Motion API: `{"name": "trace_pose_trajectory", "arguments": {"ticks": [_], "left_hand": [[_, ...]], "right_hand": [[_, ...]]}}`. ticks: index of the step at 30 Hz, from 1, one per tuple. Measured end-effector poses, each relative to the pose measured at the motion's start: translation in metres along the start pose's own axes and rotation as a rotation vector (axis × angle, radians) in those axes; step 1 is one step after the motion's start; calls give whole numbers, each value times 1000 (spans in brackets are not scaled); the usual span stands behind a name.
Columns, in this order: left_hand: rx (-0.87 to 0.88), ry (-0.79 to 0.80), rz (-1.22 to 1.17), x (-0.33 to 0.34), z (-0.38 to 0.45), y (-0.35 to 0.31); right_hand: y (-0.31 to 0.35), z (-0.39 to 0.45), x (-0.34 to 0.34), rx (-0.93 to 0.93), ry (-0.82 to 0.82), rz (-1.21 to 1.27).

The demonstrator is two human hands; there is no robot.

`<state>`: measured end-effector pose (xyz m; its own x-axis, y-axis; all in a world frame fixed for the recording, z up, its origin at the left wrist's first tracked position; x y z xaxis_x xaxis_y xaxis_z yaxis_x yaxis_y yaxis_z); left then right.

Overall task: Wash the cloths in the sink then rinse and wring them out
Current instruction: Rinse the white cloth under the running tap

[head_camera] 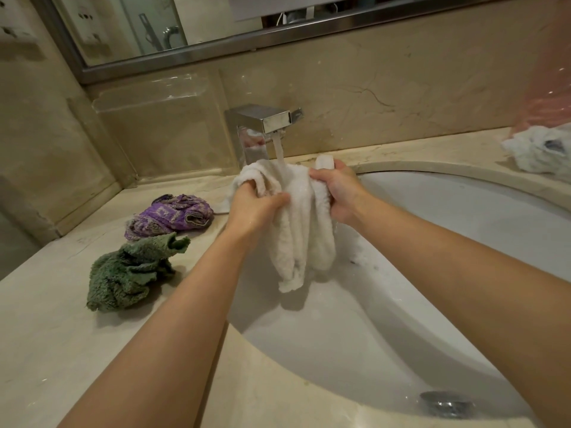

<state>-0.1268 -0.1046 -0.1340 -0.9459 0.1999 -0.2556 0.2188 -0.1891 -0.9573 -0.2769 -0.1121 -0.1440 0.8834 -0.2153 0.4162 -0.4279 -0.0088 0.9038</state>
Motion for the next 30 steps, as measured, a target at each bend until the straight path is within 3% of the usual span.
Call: {"name": "trace_pose_trajectory", "arguments": {"ticks": [8,13,18,30], "left_hand": [[-71,-80,-106,-1,0,-3],[-44,-121,-201,-3,0,-6],[17,-61,-190,0,-4,-7],[-16,-150,-78,-3,2,0]], "right_hand": [[-1,10,-12,-34,-63,-70],[-4,9,-9,88,194,-325],[-7,7,-6,84,348,-351],[-7,6,-13,-49,-3,-4]]}}
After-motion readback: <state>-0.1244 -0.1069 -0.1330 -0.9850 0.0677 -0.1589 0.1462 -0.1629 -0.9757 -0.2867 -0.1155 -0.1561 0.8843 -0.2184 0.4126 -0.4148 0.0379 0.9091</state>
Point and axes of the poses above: each hand's wrist, its own z-axis towards the middle knuckle, its own x-axis out of the palm, y = z × x, the point moved 1 cm from there along z, towards the middle knuckle, and after that the axes turned 5 degrees about y, right-handed, at the moved point
